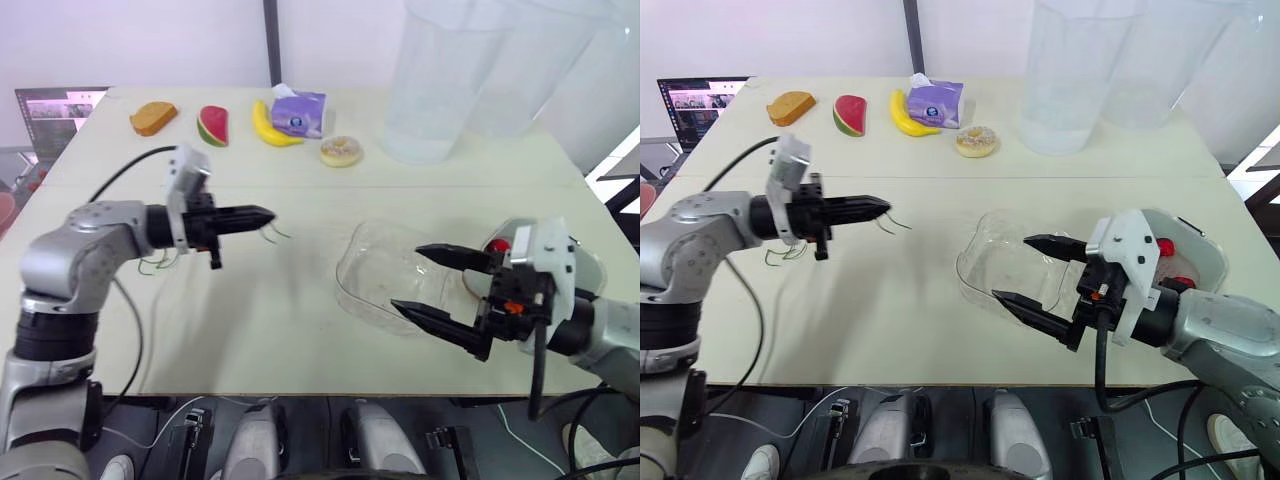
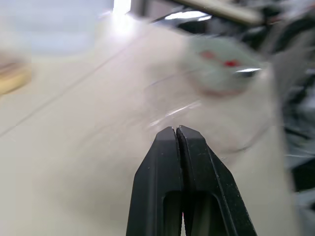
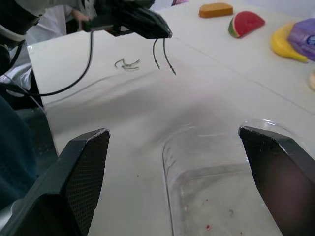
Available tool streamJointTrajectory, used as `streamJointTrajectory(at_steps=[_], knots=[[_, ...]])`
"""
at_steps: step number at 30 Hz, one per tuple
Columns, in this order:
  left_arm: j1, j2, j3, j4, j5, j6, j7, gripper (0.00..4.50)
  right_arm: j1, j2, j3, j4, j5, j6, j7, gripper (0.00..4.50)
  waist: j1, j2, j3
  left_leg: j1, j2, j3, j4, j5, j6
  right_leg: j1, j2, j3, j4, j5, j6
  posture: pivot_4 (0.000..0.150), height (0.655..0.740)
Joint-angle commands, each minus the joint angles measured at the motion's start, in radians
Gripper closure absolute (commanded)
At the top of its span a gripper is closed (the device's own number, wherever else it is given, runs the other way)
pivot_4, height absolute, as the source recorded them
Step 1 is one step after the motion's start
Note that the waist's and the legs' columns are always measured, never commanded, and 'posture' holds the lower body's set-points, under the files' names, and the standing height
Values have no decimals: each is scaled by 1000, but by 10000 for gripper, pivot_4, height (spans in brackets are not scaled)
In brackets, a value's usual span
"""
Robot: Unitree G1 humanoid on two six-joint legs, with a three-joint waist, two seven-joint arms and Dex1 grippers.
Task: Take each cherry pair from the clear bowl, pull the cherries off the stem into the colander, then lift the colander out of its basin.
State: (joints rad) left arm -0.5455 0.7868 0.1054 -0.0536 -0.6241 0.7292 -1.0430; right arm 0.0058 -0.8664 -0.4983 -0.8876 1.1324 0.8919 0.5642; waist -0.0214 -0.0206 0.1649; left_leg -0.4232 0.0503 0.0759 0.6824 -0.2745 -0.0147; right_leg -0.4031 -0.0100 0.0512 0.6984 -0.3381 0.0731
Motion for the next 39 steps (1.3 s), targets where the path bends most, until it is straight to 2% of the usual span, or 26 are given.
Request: streamJointTrajectory(at_steps=[1,4,9,11,13,18,19,25,30,34,36,39], knots=[[47,96,99,231,140,-186,32,45000,6,-17,-29,24,-25,-62,30,179,-2,0,0,0,0,0,0,0,0,0,0,0,0,0,0,1500,7400],[76,156,130,424,207,-321,21,45000,3,-22,-32,45,-12,-83,29,179,3,-1,1,0,0,1,-1,0,0,0,-1,0,0,0,0,1500,7400],[79,186,117,600,289,-493,-14,45000,1,-33,-19,68,-5,-97,23,179,21,-3,0,-1,-1,1,0,-1,2,0,-5,-2,-1,0,0,1500,7400],[66,173,116,615,285,-506,-35,39036,1,-39,-13,75,-14,-98,24,0,24,-4,0,-1,-1,1,0,-1,2,0,-5,-2,-1,0,0,1500,7400],[65,168,104,611,287,-505,-64,30906,3,-46,-12,75,-13,-98,25,0,25,-4,0,-1,-1,1,0,-1,2,0,-5,-3,-1,0,0,1500,7400],[60,173,107,603,288,-496,-101,3829,16,-56,-20,72,3,-101,27,0,19,-4,0,-1,0,1,0,-1,2,0,-4,-3,-1,0,0,1500,7400],[58,177,107,598,287,-493,-108,424,18,-57,-21,73,4,-102,28,0,12,-4,0,-1,0,1,0,-1,2,0,-4,-3,0,0,0,1500,7400],[0,168,86,470,252,-412,-158,424,33,-62,-28,74,7,-109,30,0,10,-4,0,-1,-1,1,0,-1,2,0,-4,-3,0,0,0,1500,7400],[-86,83,62,151,64,-182,-181,424,72,-82,-113,94,51,-82,13,0,14,-4,-1,-2,-1,0,1,-1,2,0,-4,-3,0,0,0,1500,7400],[22,89,68,-164,-97,-38,-211,424,162,-87,-216,108,35,-55,-4,0,-5,-4,-1,-2,-1,1,1,-1,2,1,-4,-1,-1,0,0,1500,7400],[74,111,92,-223,-144,5,-220,424,230,-75,-265,89,5,-55,5,0,-12,-3,-1,0,0,1,-1,0,0,1,-2,0,0,0,0,1500,7400],[154,142,106,-242,-125,-37,-249,424,370,-45,-346,53,-51,-59,46,0,-14,-3,-1,4,1,-1,-3,1,-2,4,0,-1,1,0,0,1500,7400]])
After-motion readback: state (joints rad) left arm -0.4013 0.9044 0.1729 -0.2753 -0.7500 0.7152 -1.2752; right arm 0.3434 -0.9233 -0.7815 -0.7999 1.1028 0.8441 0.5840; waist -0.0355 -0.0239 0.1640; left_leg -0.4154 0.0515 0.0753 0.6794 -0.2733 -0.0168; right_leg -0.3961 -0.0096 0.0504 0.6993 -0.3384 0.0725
